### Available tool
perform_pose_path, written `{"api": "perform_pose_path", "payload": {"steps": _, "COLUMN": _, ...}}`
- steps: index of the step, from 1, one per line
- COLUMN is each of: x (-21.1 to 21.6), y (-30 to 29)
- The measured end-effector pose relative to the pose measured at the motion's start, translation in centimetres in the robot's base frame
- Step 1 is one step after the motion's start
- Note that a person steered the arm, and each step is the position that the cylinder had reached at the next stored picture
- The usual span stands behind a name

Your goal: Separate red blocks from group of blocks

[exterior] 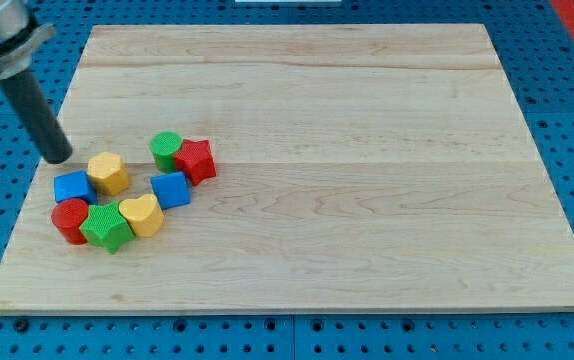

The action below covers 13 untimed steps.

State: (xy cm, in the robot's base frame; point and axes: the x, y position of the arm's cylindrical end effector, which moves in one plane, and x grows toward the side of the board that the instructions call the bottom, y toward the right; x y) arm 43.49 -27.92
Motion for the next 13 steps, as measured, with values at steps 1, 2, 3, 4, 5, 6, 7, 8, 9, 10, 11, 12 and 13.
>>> {"api": "perform_pose_path", "payload": {"steps": 1, "x": 0.0, "y": -1.8}}
{"api": "perform_pose_path", "payload": {"steps": 2, "x": 1.6, "y": -1.9}}
{"api": "perform_pose_path", "payload": {"steps": 3, "x": 7.5, "y": -1.5}}
{"api": "perform_pose_path", "payload": {"steps": 4, "x": 13.6, "y": -1.3}}
{"api": "perform_pose_path", "payload": {"steps": 5, "x": 12.0, "y": 3.1}}
{"api": "perform_pose_path", "payload": {"steps": 6, "x": 9.2, "y": 5.3}}
{"api": "perform_pose_path", "payload": {"steps": 7, "x": 6.7, "y": 6.5}}
{"api": "perform_pose_path", "payload": {"steps": 8, "x": 5.1, "y": 8.4}}
{"api": "perform_pose_path", "payload": {"steps": 9, "x": 3.4, "y": 11.0}}
{"api": "perform_pose_path", "payload": {"steps": 10, "x": 2.6, "y": 12.5}}
{"api": "perform_pose_path", "payload": {"steps": 11, "x": 2.0, "y": 9.3}}
{"api": "perform_pose_path", "payload": {"steps": 12, "x": 1.7, "y": 7.9}}
{"api": "perform_pose_path", "payload": {"steps": 13, "x": 1.6, "y": 14.6}}
